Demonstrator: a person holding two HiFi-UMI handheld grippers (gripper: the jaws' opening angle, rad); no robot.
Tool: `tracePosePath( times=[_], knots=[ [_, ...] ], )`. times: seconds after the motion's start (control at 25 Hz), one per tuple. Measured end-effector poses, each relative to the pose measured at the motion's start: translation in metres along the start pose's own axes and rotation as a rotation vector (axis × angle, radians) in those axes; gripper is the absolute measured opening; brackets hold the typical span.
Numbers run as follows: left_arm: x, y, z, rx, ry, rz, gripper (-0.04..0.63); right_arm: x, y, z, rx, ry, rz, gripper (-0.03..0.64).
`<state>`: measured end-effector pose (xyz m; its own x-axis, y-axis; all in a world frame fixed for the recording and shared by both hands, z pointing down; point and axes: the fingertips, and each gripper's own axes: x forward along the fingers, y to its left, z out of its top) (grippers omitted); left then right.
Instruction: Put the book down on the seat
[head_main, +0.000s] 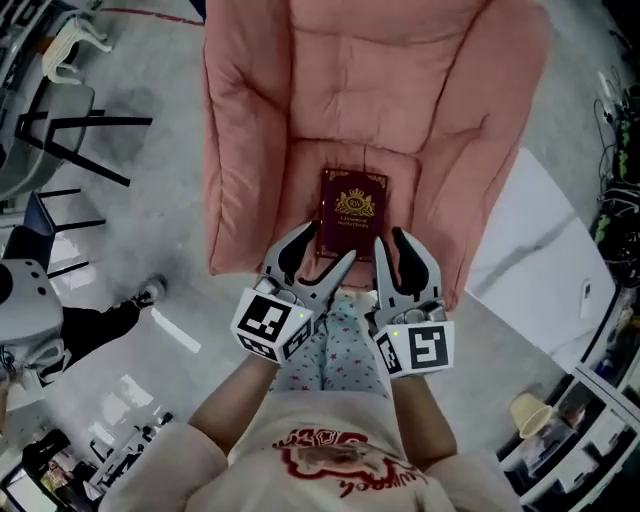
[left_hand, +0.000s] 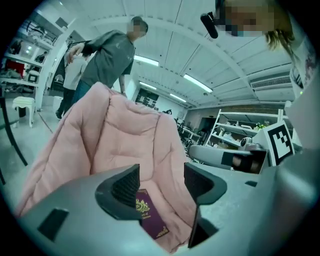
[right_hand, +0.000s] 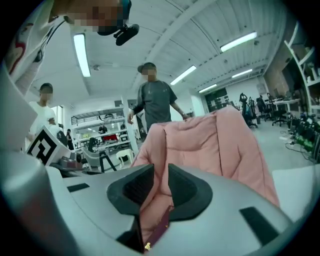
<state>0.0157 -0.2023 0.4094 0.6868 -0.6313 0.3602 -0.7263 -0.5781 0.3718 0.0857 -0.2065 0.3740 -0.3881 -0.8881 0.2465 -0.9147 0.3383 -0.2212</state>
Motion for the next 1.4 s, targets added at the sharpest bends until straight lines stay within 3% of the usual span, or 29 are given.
tracePosePath(
  times=[0.12,0.32,0.52,0.64,0.8,1.2,1.4],
  knots=[
    [-0.016,-0.019,0.046,0.037,-0.069,-0.028,0.26,-0.009,0.015,0.048,-0.026,-0.078,0.039,0.084],
    [-0.045,-0.063,0.091,0.056,-0.101,-0.069,0.183,-0.042,0.042,0.099,-0.034,-0.102,0.071,0.044],
    [-0.061,-0.086,0.132,0.102,-0.165,-0.086,0.051,-0.059,0.065,0.142,-0.079,-0.153,0.107,0.009],
    [-0.073,-0.099,0.154,0.141,-0.202,-0.096,0.005,-0.068,0.079,0.165,-0.112,-0.186,0.133,0.003],
    [-0.084,-0.113,0.167,0.162,-0.22,-0.116,0.003,-0.078,0.091,0.181,-0.142,-0.209,0.169,0.002],
    [-0.105,-0.139,0.171,0.152,-0.293,-0.053,0.003,-0.11,0.095,0.185,-0.161,-0.234,0.242,0.002],
    [-0.123,-0.151,0.15,0.143,-0.327,-0.069,0.003,-0.133,0.098,0.167,-0.173,-0.242,0.241,0.002]
  ],
)
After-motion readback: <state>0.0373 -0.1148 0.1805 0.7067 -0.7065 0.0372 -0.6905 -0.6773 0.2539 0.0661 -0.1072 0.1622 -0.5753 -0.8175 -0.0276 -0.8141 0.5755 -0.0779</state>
